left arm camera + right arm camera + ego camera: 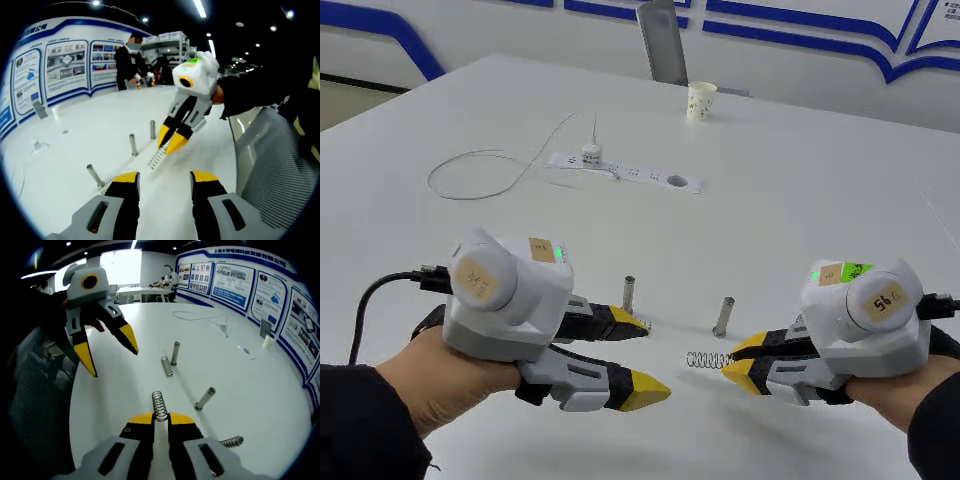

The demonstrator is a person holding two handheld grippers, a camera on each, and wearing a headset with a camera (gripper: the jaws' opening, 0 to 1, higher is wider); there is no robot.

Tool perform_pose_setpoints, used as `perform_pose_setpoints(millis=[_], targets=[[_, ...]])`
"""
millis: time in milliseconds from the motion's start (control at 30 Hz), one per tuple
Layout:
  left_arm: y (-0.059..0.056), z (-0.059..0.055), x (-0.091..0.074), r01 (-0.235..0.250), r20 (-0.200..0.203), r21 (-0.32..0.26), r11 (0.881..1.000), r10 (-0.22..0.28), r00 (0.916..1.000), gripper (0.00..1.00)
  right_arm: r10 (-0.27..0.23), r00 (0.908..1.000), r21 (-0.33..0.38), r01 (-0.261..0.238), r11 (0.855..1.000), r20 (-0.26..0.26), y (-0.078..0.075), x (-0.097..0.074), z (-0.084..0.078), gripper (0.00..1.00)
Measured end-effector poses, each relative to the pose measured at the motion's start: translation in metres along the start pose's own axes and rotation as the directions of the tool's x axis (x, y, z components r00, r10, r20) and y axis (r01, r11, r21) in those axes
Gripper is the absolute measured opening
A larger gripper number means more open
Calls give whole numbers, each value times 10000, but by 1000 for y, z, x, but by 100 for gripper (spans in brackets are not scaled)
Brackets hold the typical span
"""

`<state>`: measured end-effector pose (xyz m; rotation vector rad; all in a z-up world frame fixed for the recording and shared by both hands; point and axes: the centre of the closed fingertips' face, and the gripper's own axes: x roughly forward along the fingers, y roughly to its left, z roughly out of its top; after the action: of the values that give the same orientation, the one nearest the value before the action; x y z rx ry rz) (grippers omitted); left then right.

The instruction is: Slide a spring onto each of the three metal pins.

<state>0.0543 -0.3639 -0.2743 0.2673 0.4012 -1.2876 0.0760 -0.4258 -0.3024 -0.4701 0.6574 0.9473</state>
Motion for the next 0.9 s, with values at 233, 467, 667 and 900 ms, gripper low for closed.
perform_pose_setpoints(millis=[233, 467, 667, 900], targets=[[-3, -1, 3, 47, -124, 479, 9988, -41, 9999, 39, 494, 9988, -406, -496, 9979, -63, 19, -11, 21, 11], [-7, -3, 9, 195, -393, 1060, 9942, -154, 9991, 35, 828, 9964, -781, -838, 9934, -165, 34, -15, 33, 11], [-10, -4, 11, 264, -594, 1627, 9863, -169, 9981, 32, 1013, 9945, -955, -1035, 9900, -273, 42, -16, 39, 11], [-8, -1, 11, 205, -472, 1832, 9829, -121, 9988, 22, 1179, 9925, -1061, -1207, 9870, -330, 49, -16, 43, 11]])
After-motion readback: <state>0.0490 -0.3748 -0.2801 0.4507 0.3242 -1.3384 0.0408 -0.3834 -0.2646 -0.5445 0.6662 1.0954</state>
